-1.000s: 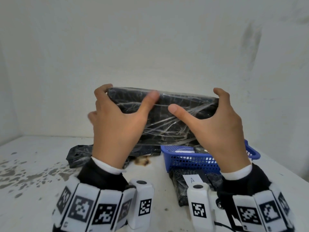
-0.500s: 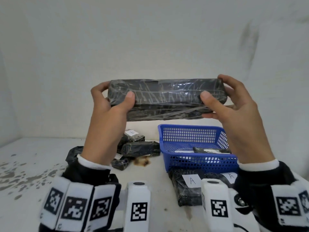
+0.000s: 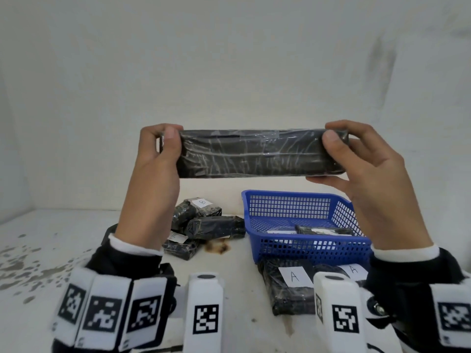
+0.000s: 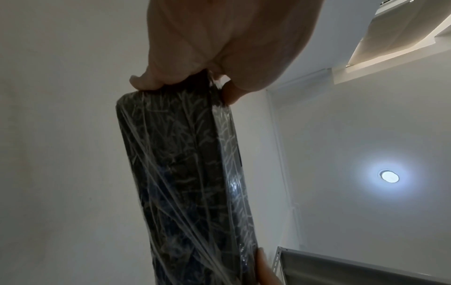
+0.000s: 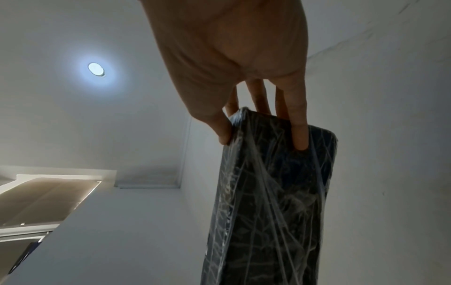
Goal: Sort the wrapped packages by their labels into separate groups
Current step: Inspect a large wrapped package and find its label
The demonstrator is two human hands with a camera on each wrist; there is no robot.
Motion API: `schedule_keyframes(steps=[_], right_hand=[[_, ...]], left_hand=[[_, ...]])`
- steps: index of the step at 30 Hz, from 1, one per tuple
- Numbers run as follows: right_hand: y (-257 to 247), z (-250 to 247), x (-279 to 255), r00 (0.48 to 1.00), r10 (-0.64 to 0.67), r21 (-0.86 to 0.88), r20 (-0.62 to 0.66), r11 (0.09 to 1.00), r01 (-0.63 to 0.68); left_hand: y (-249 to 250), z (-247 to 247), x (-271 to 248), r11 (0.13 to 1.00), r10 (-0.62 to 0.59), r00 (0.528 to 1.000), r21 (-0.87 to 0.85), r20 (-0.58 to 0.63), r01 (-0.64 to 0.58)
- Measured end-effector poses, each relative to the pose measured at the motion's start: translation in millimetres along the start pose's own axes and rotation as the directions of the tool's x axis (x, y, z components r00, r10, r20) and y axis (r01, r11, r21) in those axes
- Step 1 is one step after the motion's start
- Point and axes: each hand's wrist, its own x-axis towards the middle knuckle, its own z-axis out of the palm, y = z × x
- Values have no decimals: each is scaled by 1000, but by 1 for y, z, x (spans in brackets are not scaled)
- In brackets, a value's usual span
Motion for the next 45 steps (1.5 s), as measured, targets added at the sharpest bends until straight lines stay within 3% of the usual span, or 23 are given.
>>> schedule_keyframes(steps=[7, 10, 16, 24, 45], right_hand=[[0, 0, -1, 1000, 1, -30, 11, 1000, 0], [3, 2, -2, 999, -3, -119, 41, 993, 8], [1, 11, -6, 999, -9, -296, 47, 955, 23], [-3, 19, -13, 1000, -12, -356, 12, 934, 15], [2, 33, -22, 987, -121, -368, -103, 927, 75]], left_hand=[[2, -2, -1, 999, 24, 999, 32, 41, -25], [3, -3, -2, 1000, 2, 997, 29, 80, -4], [5, -3, -5, 989, 59, 997, 130, 42, -64], [5, 3, -13, 940, 35, 997, 335, 71, -57], [4, 23, -23, 946, 101, 986, 320, -135, -53]])
